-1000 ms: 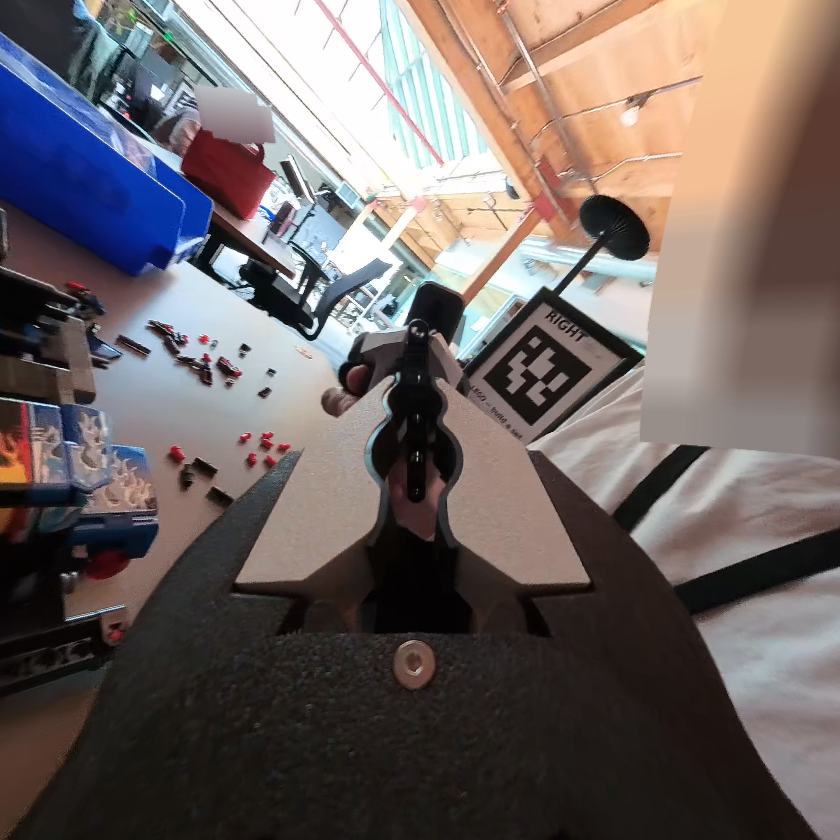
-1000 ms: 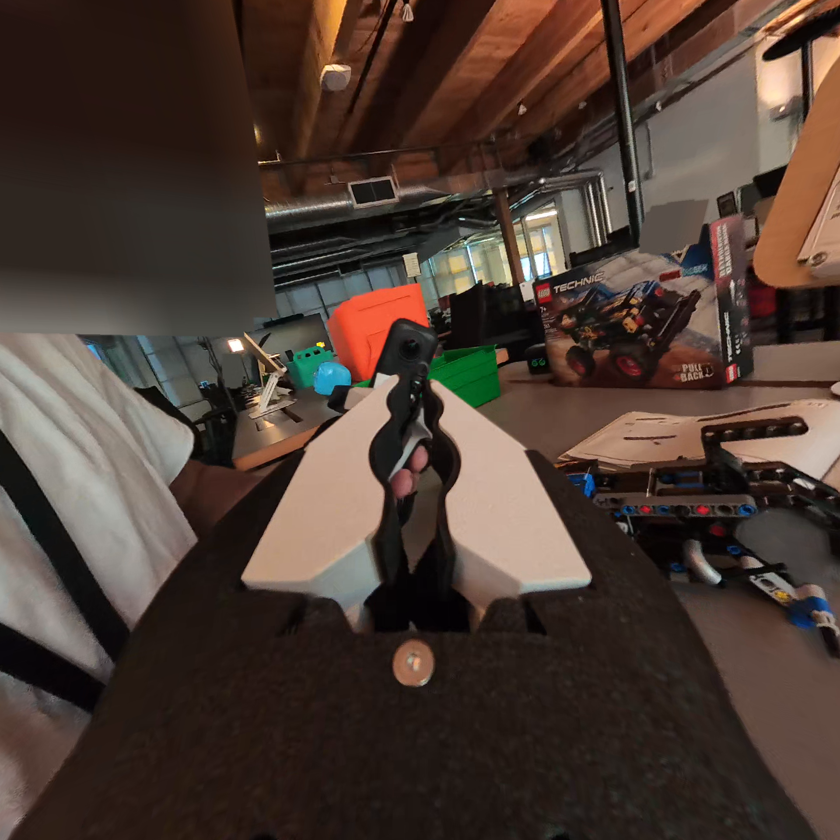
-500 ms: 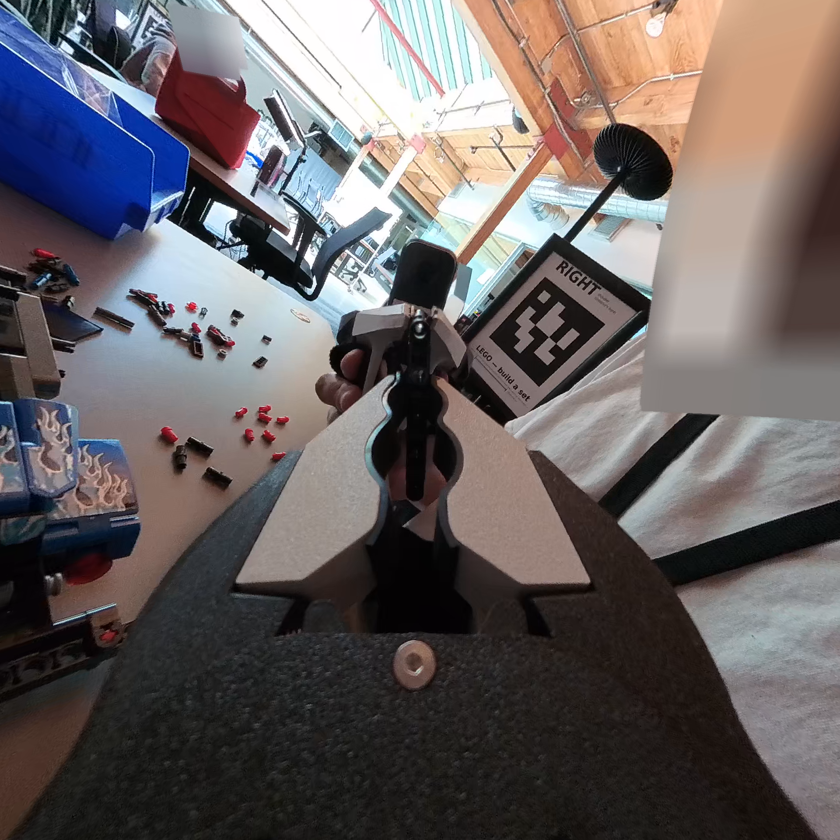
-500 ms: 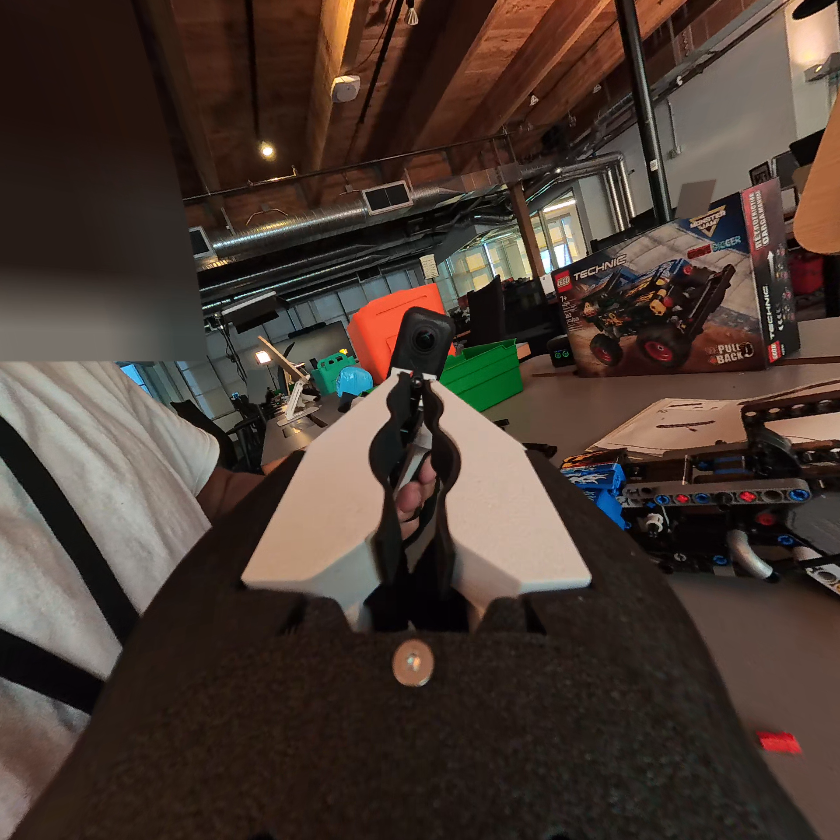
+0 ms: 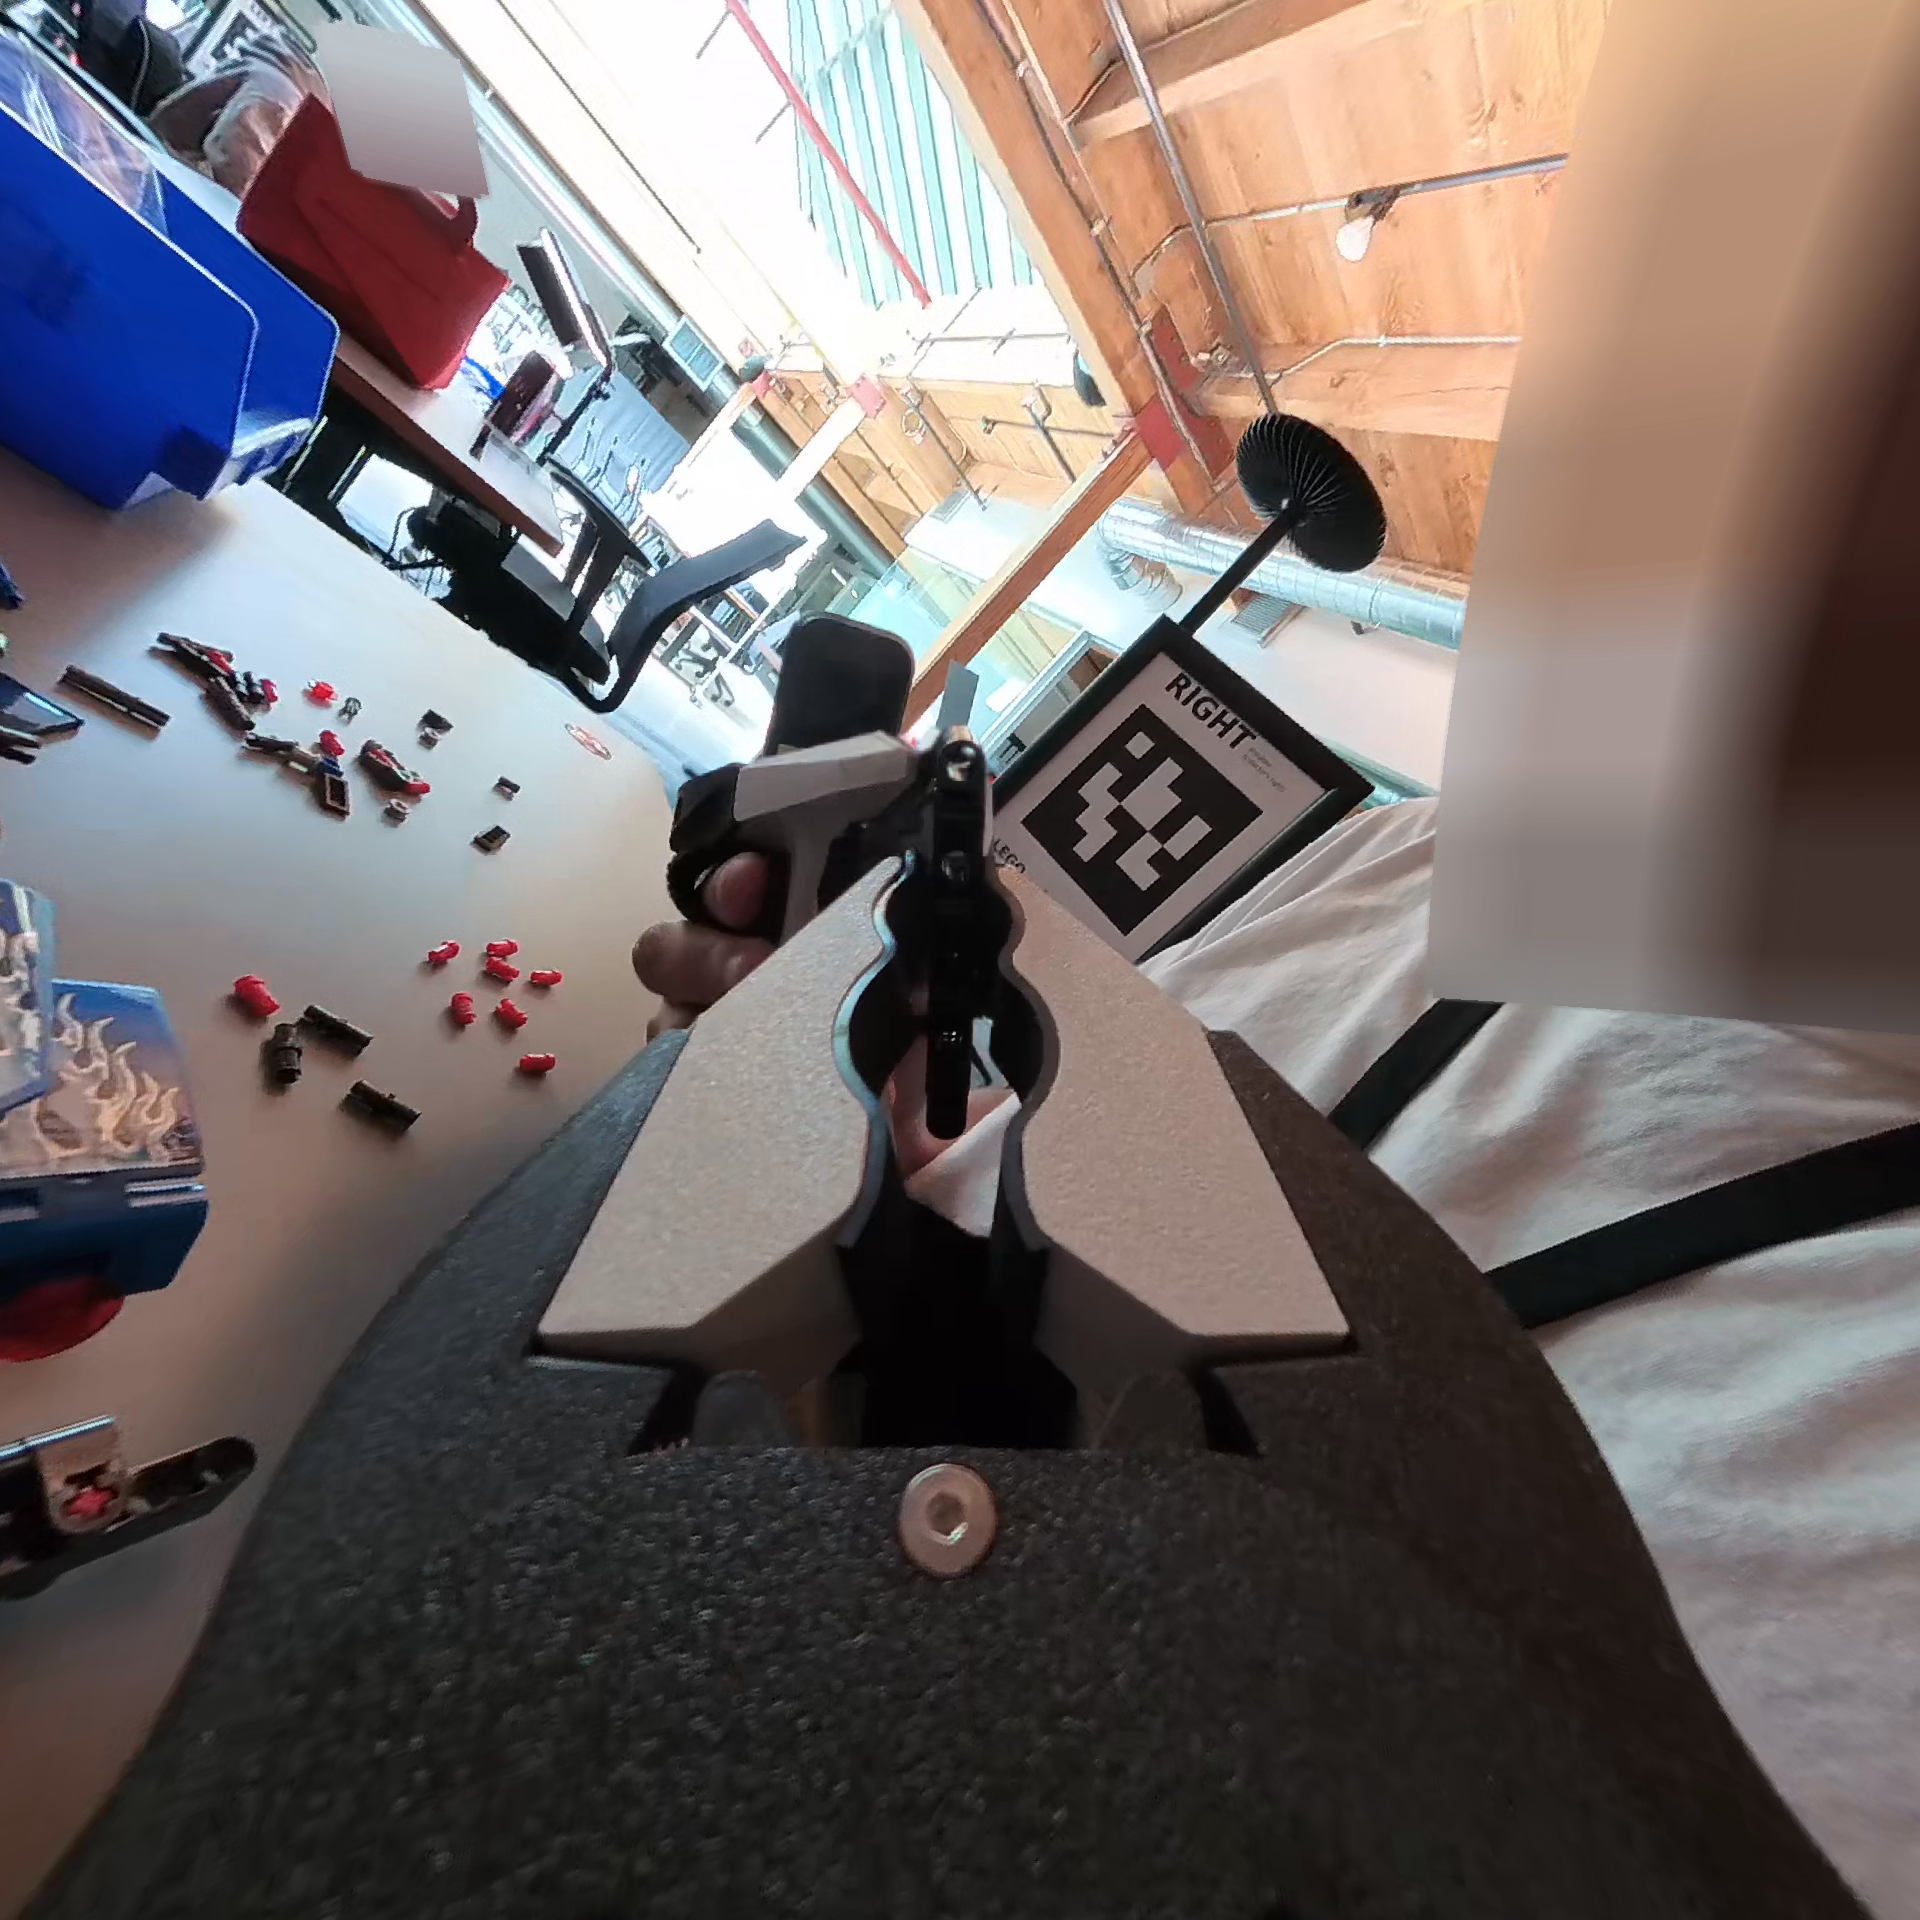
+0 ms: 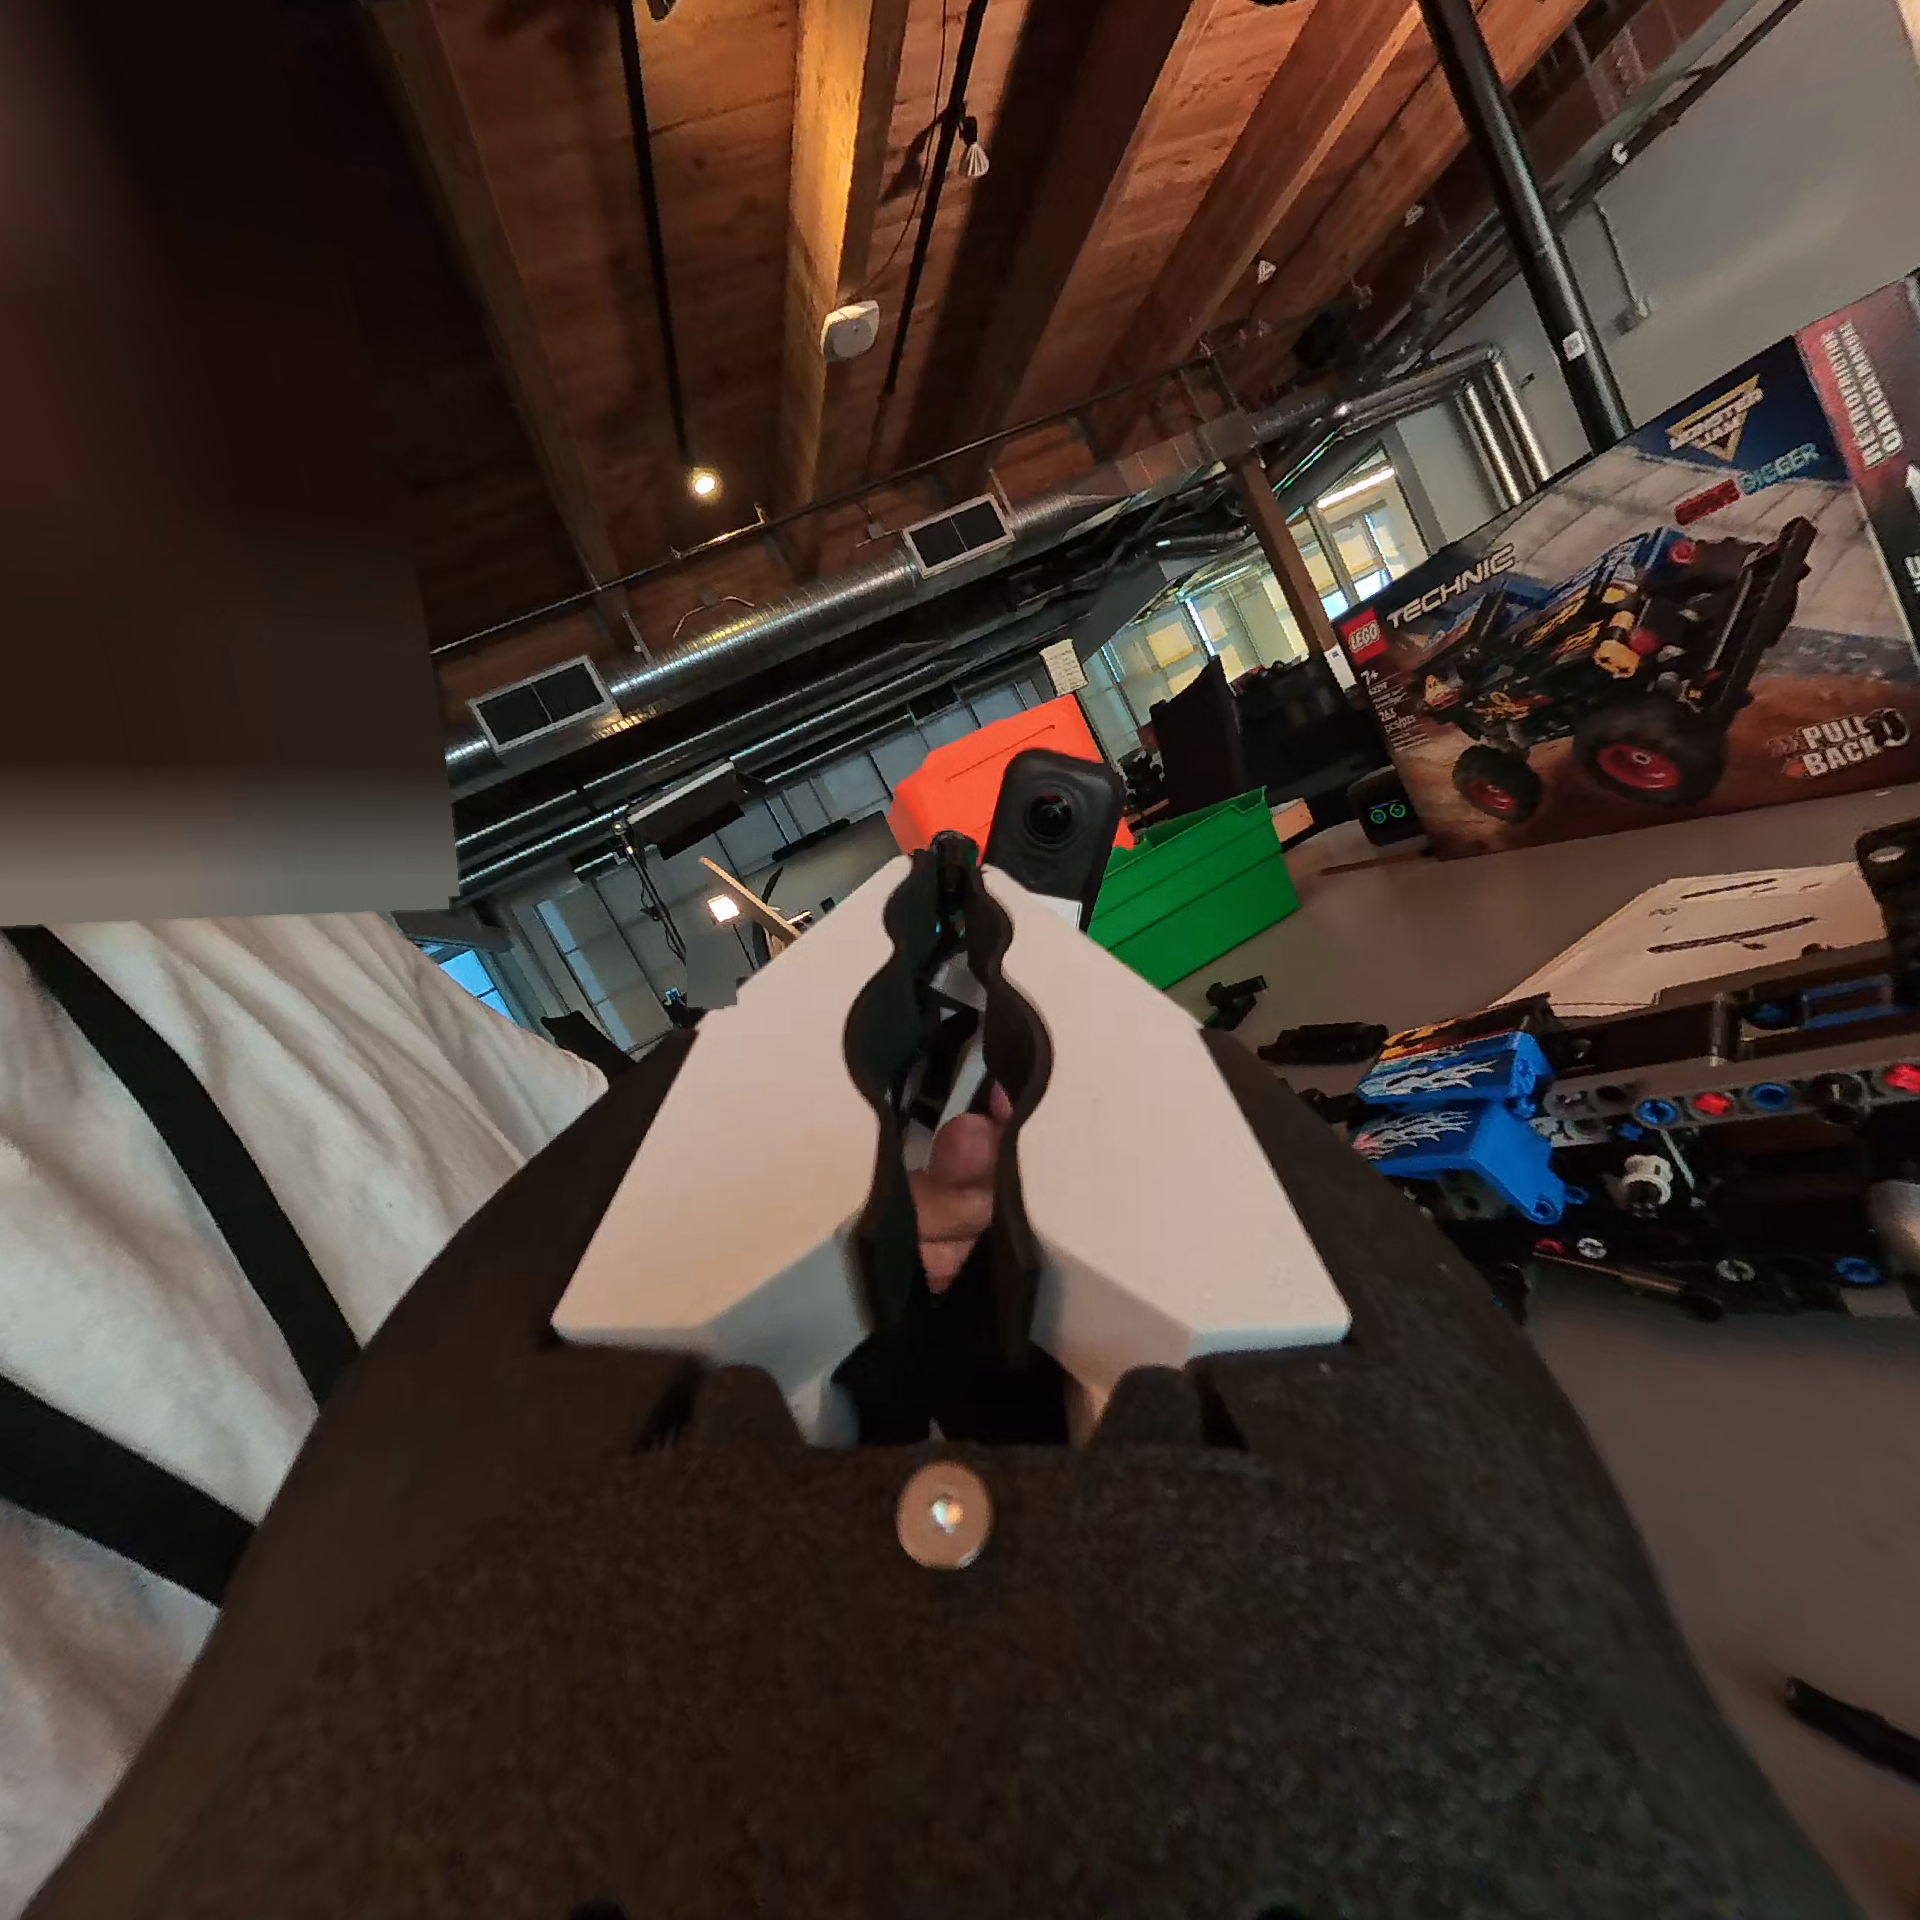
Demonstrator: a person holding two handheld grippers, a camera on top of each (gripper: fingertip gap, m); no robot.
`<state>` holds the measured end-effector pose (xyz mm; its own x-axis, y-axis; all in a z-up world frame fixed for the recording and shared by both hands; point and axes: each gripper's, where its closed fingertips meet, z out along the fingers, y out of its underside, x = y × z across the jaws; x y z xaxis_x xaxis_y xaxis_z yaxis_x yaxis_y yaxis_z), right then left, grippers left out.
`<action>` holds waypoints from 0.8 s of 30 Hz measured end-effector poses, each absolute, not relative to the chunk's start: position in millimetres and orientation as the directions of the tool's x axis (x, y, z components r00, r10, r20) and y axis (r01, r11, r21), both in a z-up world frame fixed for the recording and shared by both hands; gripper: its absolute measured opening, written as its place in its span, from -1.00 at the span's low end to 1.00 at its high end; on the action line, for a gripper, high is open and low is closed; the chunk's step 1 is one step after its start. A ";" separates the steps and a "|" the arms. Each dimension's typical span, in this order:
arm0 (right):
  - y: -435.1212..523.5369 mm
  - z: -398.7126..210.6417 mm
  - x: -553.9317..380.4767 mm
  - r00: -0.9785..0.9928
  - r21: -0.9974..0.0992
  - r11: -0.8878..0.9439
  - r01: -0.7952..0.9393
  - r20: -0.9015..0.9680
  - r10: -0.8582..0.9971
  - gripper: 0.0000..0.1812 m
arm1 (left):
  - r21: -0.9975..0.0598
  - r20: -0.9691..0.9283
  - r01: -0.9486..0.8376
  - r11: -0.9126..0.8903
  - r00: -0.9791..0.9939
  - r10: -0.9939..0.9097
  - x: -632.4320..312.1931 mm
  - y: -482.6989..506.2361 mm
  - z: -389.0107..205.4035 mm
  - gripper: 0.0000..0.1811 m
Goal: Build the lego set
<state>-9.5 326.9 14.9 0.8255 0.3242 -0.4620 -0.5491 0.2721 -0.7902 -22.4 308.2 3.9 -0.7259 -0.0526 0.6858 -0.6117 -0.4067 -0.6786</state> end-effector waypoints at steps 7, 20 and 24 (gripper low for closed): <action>326.0 12.9 -8.7 0.850 -0.836 0.224 -0.501 -0.427 0.307 -0.95 | -0.723 0.662 -0.597 -0.346 -0.743 -0.101 -25.5 303.5 -1.6 -0.94; 320.7 -7.8 -20.2 0.930 -0.966 -0.012 -0.260 -0.254 0.265 -0.95 | -0.790 0.613 -0.589 -0.172 -0.761 -0.211 -29.0 307.5 -23.9 -0.93; 319.8 -22.0 -27.0 0.937 -0.976 -0.107 -0.189 -0.212 0.279 -0.95 | -0.785 0.620 -0.599 -0.158 -0.758 -0.205 -30.5 306.2 -26.7 -0.93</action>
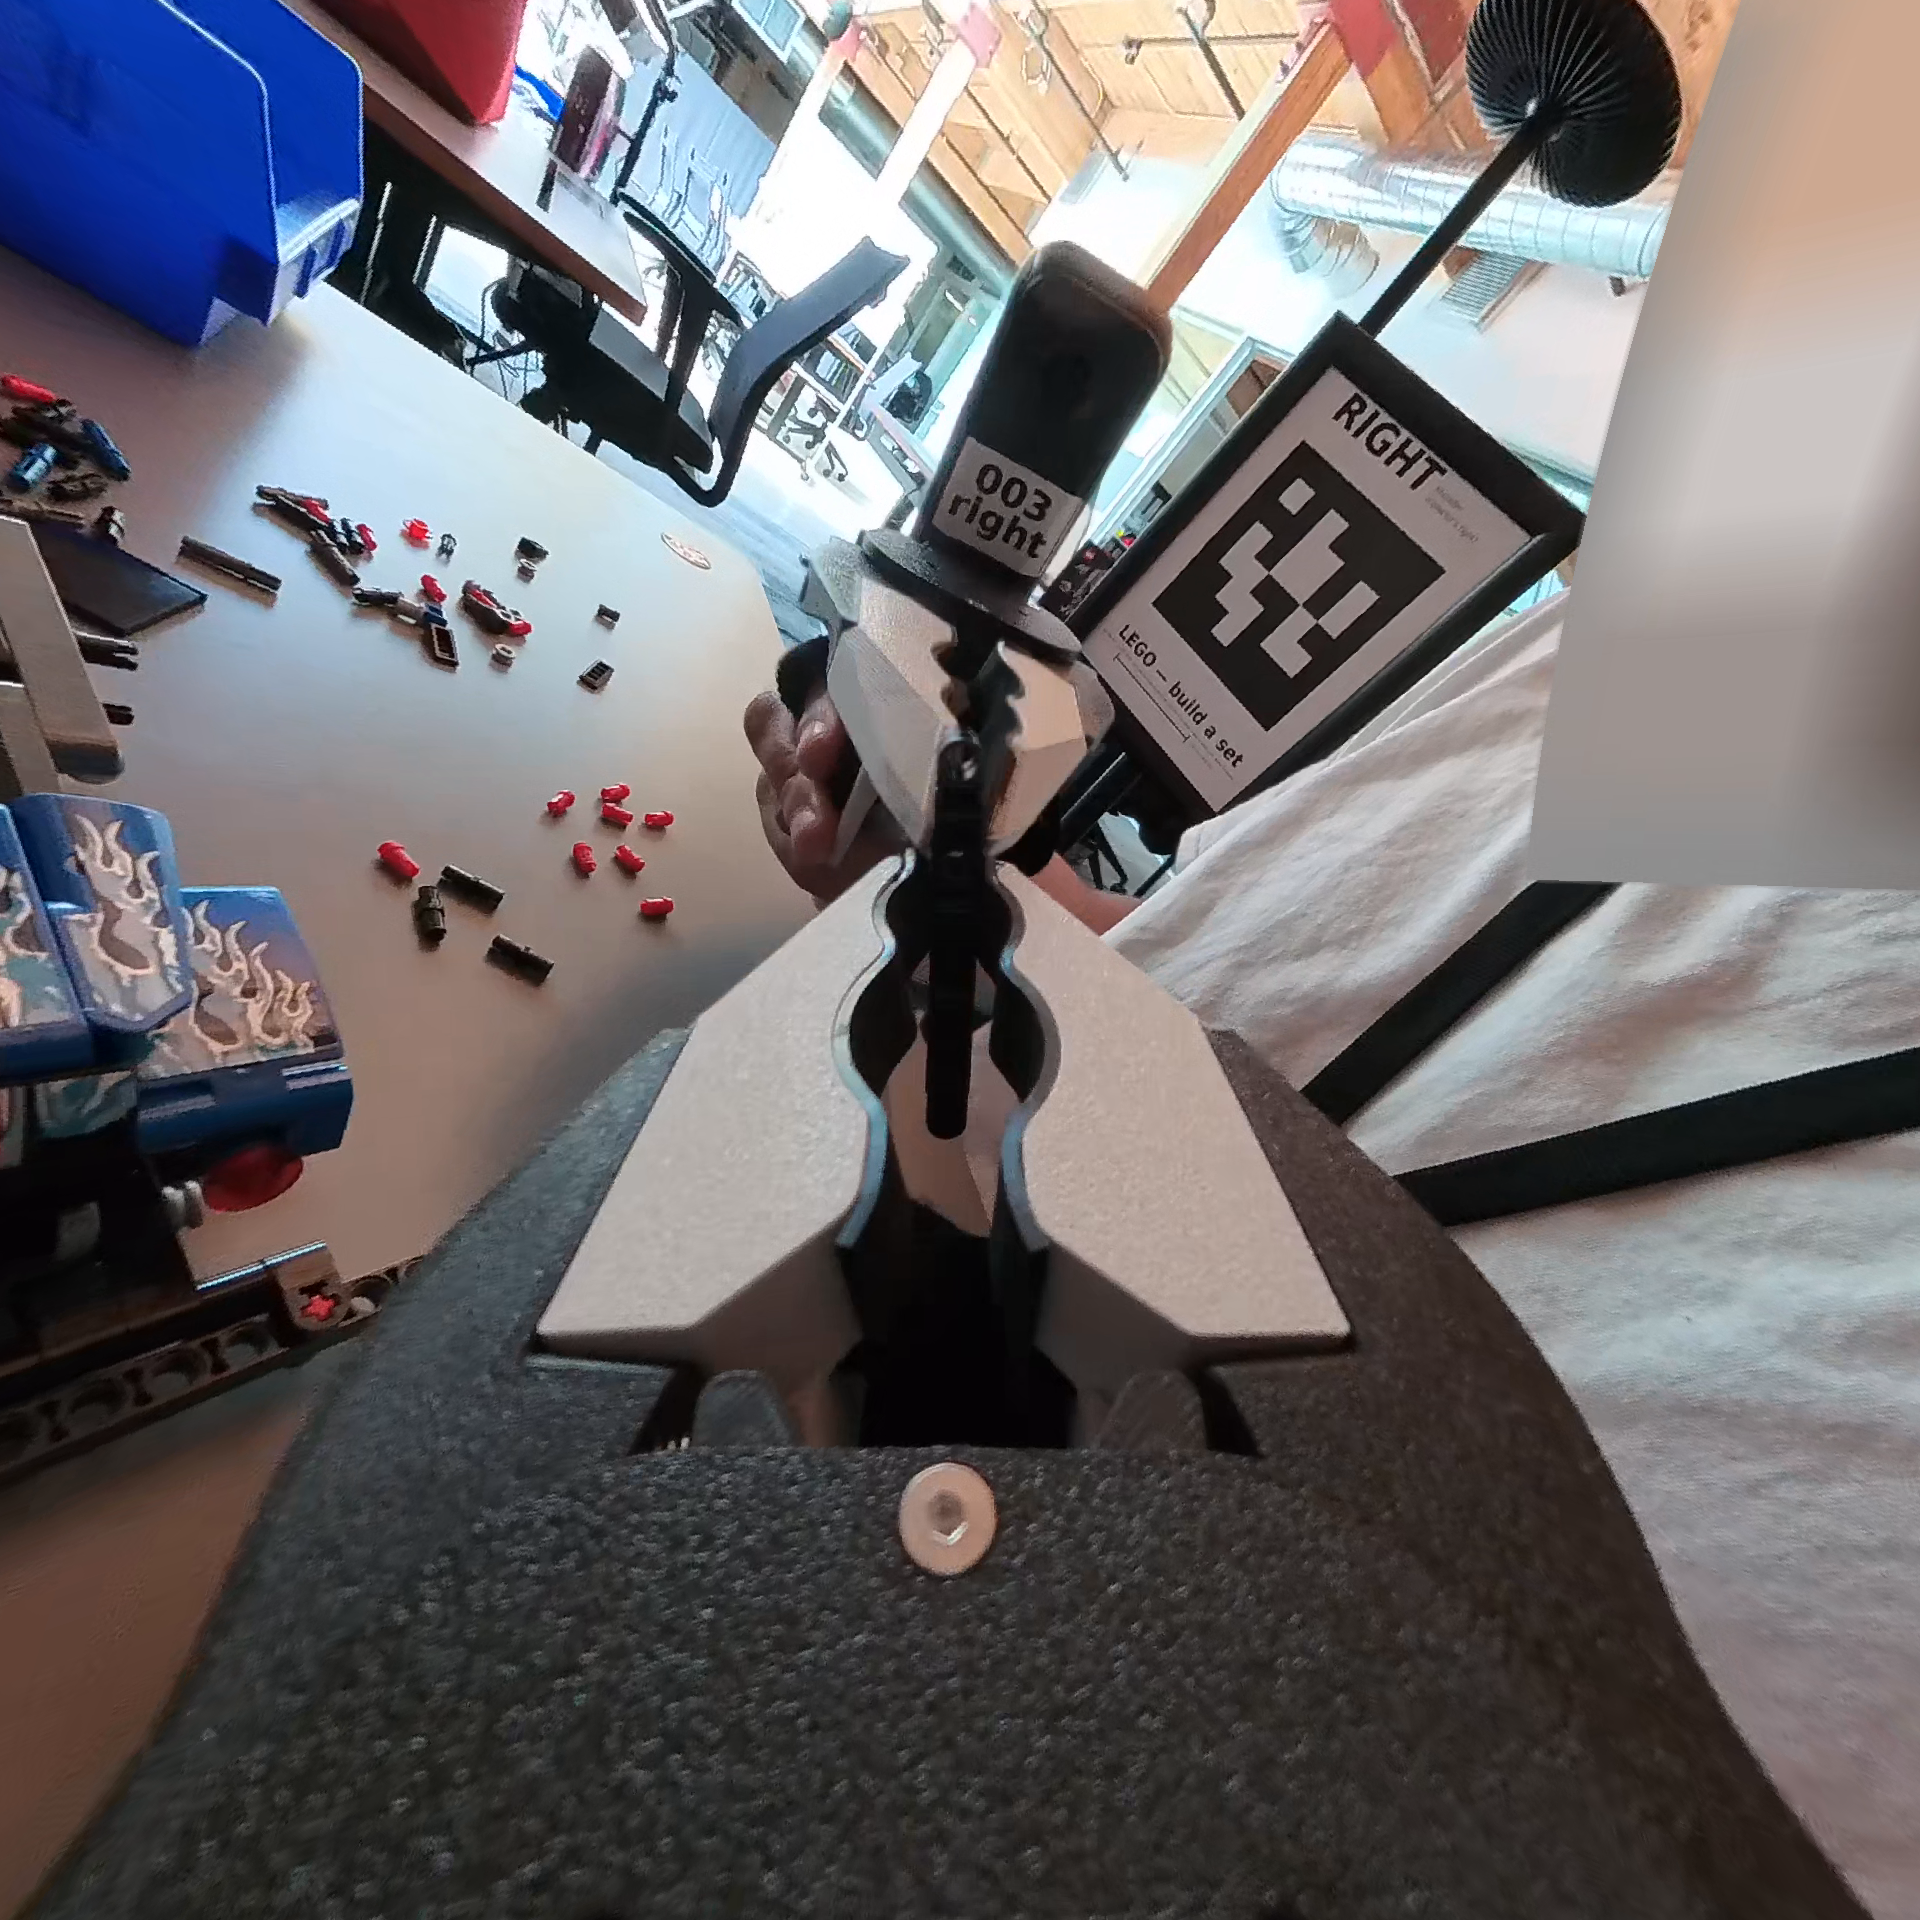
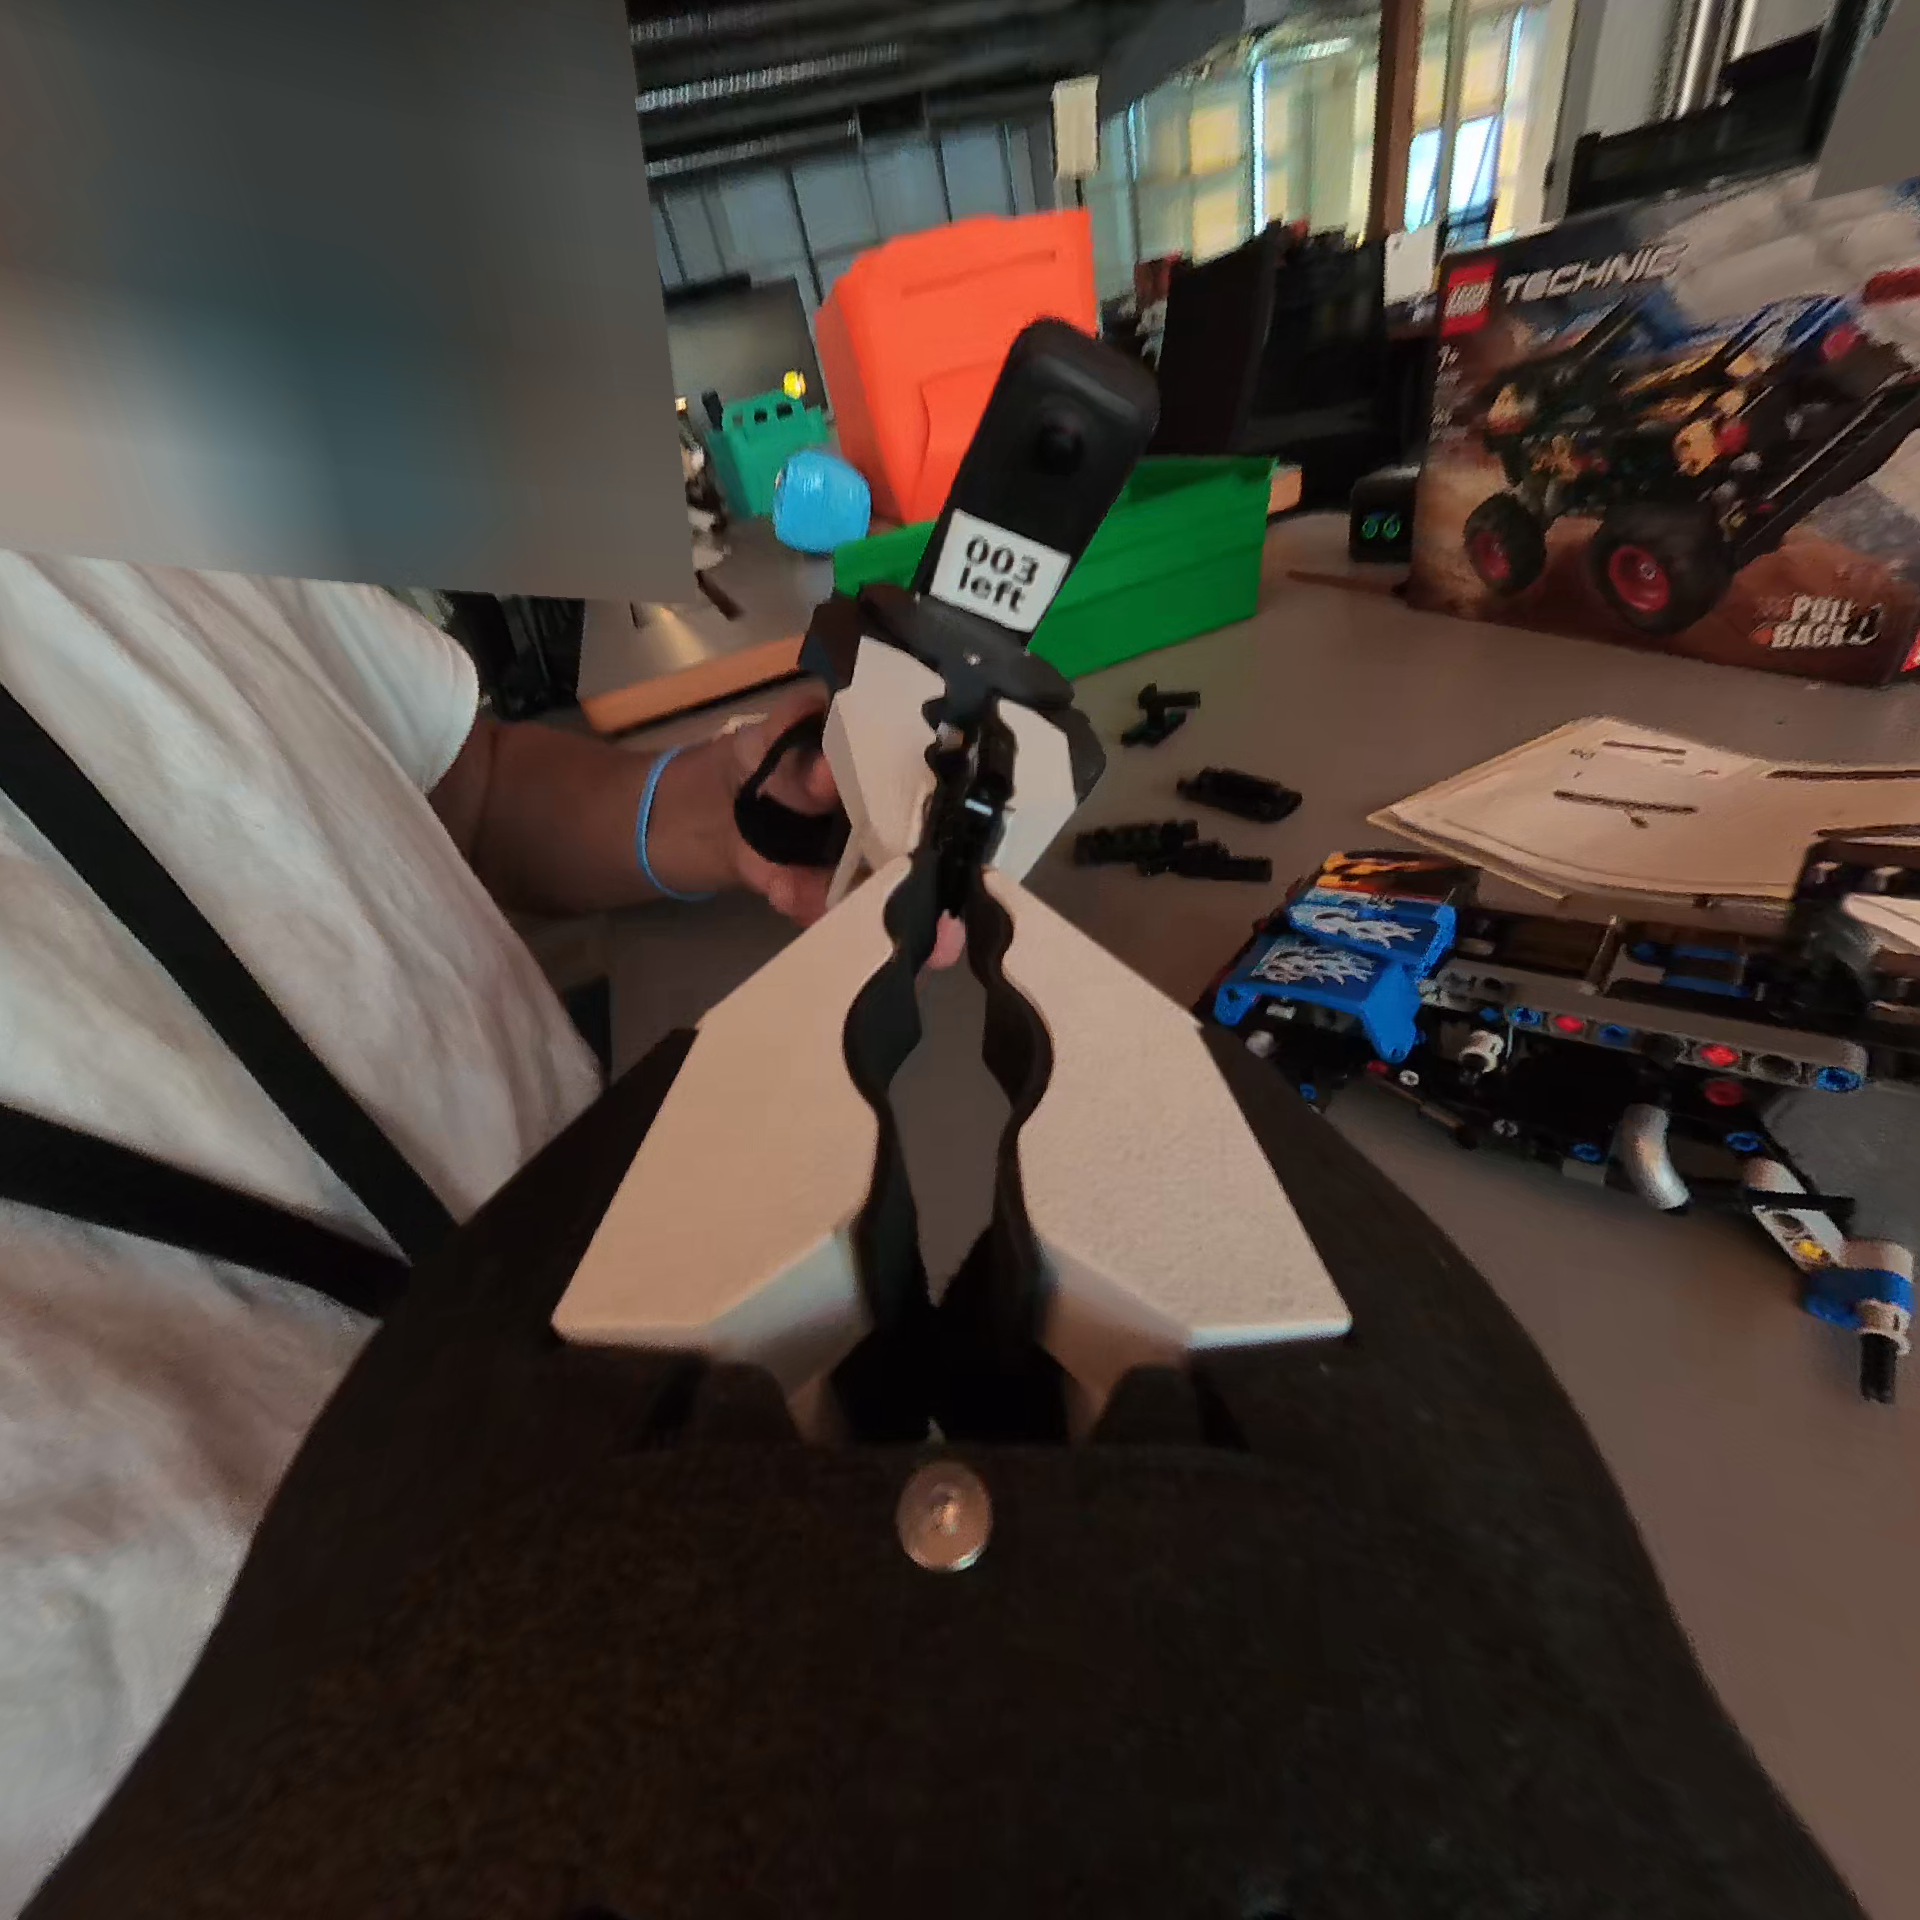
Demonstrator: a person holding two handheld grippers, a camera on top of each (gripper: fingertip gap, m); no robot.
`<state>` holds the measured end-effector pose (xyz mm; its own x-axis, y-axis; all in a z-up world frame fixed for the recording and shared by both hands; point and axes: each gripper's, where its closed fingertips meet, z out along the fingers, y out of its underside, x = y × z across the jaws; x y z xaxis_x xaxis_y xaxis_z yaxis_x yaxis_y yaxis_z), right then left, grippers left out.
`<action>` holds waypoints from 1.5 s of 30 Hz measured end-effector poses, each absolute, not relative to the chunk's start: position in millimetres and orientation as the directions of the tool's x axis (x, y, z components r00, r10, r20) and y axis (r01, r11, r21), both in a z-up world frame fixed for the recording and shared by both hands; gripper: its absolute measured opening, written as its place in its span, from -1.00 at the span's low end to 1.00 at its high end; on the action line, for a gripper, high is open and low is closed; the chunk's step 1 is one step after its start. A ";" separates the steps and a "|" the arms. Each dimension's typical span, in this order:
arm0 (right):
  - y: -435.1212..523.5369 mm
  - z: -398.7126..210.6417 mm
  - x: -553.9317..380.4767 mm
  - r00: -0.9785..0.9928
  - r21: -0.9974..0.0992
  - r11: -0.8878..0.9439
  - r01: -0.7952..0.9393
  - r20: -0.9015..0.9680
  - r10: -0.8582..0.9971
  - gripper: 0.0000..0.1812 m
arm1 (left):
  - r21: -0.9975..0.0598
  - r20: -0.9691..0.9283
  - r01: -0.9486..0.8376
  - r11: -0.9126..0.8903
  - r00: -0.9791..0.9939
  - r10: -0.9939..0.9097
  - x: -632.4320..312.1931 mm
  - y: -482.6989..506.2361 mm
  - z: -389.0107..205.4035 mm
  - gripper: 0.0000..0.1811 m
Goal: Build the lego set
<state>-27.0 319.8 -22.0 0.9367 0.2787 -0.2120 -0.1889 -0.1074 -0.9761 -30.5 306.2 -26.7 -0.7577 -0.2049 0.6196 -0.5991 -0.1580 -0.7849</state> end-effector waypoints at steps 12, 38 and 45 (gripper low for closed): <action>319.4 -26.6 -26.5 0.943 -0.973 -0.155 -0.174 -0.210 0.257 -0.95 | -0.800 0.599 -0.583 -0.143 -0.768 -0.227 -30.3 304.6 -30.3 -0.93; 320.6 -27.7 -27.6 0.825 -0.896 -0.166 -0.411 -0.443 0.351 -0.96 | -0.876 0.434 -0.477 0.069 -0.843 -0.318 -40.6 287.6 -51.2 -0.93; 324.0 -13.2 -21.2 0.769 -0.835 -0.040 -0.549 -0.524 0.367 -0.96 | -0.879 0.473 -0.465 -0.106 -0.820 -0.323 -27.8 301.8 -27.8 -0.93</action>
